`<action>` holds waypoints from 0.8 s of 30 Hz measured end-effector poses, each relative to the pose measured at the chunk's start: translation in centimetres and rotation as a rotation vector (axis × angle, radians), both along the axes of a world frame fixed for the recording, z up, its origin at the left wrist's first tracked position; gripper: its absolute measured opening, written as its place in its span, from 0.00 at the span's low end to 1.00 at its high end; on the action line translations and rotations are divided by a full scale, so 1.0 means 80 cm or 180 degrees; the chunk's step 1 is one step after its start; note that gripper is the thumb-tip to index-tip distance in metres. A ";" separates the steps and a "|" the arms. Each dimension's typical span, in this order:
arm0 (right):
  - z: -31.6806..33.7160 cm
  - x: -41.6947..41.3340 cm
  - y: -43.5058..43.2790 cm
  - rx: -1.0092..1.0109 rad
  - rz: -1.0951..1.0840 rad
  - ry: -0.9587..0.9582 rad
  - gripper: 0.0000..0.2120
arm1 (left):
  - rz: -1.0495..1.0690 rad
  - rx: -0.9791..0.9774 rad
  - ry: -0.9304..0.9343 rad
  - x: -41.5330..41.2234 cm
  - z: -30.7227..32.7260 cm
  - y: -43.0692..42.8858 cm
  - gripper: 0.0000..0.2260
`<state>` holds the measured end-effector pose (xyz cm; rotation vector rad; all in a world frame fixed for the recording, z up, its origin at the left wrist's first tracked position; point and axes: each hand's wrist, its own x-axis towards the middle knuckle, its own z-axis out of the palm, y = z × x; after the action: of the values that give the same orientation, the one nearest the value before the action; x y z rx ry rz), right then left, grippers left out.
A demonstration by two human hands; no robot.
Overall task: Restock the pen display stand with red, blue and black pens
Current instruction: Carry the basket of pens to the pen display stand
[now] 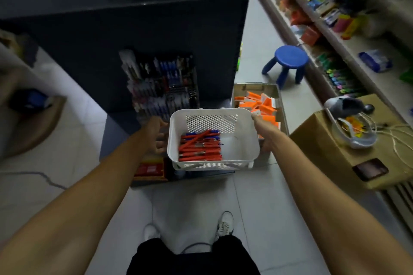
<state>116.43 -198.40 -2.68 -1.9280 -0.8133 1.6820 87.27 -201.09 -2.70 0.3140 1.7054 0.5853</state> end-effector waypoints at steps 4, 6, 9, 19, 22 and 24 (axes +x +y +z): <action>-0.025 -0.053 -0.006 -0.0280 0.0169 0.0159 0.20 | 0.0151 0.0013 -0.0119 -0.059 -0.021 -0.021 0.10; -0.039 -0.080 -0.013 -0.0462 0.0283 0.0278 0.26 | 0.0128 -0.0010 -0.0242 -0.087 -0.031 -0.030 0.11; -0.079 -0.108 -0.020 -0.0552 0.0270 0.0248 0.30 | 0.0130 -0.0018 -0.0340 -0.116 -0.041 -0.044 0.14; -0.132 -0.160 -0.069 -0.0975 0.0450 -0.0121 0.26 | 0.0376 -0.0537 -0.0330 -0.145 -0.091 -0.117 0.10; -0.152 -0.165 -0.070 -0.0969 0.0478 -0.0184 0.27 | 0.0478 -0.0537 -0.0259 -0.145 -0.127 -0.130 0.11; -0.173 -0.165 -0.074 -0.0891 0.0387 -0.0253 0.27 | 0.0581 -0.0572 -0.0215 -0.141 -0.153 -0.137 0.13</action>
<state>103.26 -204.30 -16.50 -2.1827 -0.7719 1.8866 75.99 -212.04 -14.91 0.0100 1.7179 0.5640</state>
